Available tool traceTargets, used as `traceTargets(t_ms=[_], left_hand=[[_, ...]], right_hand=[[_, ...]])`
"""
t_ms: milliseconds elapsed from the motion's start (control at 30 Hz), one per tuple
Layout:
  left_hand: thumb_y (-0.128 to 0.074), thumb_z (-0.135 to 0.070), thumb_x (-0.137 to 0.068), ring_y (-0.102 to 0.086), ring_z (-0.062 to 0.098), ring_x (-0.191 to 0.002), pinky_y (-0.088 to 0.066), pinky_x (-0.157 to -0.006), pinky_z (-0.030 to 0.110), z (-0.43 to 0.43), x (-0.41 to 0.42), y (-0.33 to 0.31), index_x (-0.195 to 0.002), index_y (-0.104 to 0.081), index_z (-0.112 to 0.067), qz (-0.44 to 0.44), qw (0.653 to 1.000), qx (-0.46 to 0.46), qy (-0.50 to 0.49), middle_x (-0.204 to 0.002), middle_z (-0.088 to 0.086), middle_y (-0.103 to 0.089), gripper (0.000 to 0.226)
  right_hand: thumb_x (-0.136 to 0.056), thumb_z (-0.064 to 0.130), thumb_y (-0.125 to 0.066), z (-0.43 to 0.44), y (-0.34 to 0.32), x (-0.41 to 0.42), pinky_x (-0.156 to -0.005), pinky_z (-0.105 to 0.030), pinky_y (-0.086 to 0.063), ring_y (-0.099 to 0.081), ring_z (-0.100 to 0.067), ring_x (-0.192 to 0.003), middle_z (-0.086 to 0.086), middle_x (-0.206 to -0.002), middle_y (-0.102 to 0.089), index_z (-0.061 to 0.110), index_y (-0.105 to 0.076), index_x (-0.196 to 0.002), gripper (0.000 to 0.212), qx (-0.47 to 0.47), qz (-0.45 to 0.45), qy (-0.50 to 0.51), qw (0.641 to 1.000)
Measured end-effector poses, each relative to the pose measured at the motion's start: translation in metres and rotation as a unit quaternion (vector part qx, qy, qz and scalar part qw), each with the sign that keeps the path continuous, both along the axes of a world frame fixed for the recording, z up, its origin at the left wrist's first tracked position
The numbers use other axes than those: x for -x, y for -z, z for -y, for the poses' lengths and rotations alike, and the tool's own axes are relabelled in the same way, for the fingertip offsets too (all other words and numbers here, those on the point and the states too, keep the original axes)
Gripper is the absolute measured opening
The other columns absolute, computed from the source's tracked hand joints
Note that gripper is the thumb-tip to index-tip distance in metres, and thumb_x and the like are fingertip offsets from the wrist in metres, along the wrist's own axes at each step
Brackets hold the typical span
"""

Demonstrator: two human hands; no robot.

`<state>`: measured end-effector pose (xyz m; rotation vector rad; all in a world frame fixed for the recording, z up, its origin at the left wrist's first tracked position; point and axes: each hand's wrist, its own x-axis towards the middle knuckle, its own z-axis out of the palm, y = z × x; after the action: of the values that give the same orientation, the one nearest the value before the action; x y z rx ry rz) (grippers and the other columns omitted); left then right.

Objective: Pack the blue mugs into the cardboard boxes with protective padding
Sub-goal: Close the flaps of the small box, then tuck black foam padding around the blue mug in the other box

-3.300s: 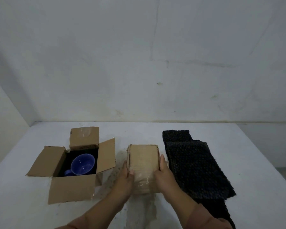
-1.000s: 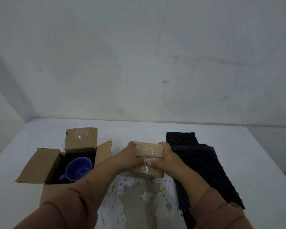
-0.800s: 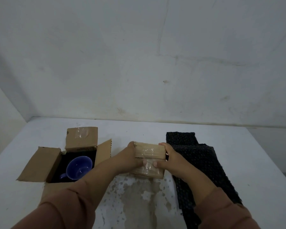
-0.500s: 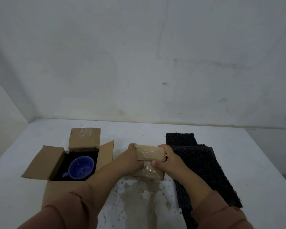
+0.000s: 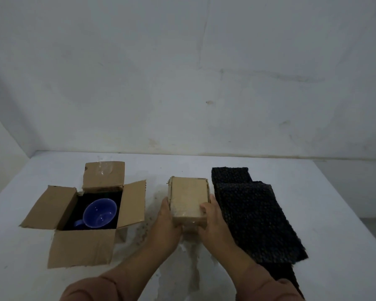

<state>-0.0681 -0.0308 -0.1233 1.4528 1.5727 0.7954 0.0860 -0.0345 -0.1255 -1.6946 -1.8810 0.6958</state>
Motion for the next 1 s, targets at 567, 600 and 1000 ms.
traceTargets(t_ms=[567, 600, 1000], left_hand=[[-0.042, -0.009, -0.086, -0.041, 0.007, -0.131, 0.0, -0.116, 0.03, 0.011, -0.117, -0.007, -0.133, -0.051, -0.025, -0.26, 0.926, -0.142, 0.233, -0.137, -0.007, -0.051, 0.05], [-0.041, -0.012, -0.086, -0.041, 0.006, -0.129, -0.001, -0.114, 0.029, 0.008, -0.126, -0.006, -0.133, -0.05, -0.025, -0.286, 0.92, -0.141, 0.226, -0.137, -0.008, -0.051, 0.049], [-0.053, -0.017, -0.09, -0.059, 0.027, -0.105, -0.051, -0.086, 0.03, -0.017, -0.171, 0.008, -0.126, -0.052, -0.002, -0.118, 0.973, 0.192, 0.047, -0.125, 0.016, -0.057, 0.039]], right_hand=[[-0.089, 0.003, -0.048, 0.014, 0.01, -0.151, -0.105, -0.015, -0.023, -0.037, -0.018, -0.134, -0.008, -0.15, -0.034, 0.012, -0.051, -0.131, 0.044, 0.167, 0.061, 0.096, 0.979], [-0.089, 0.003, -0.048, 0.017, 0.014, -0.152, -0.109, -0.016, -0.019, -0.03, -0.017, -0.139, -0.007, -0.154, -0.025, 0.012, -0.046, -0.136, 0.047, 0.173, 0.072, 0.072, 0.98], [-0.095, 0.012, -0.041, 0.025, 0.028, -0.149, -0.118, -0.028, -0.006, -0.001, -0.023, -0.147, -0.009, -0.159, -0.001, 0.021, -0.023, -0.147, 0.056, 0.188, 0.152, -0.012, 0.97]])
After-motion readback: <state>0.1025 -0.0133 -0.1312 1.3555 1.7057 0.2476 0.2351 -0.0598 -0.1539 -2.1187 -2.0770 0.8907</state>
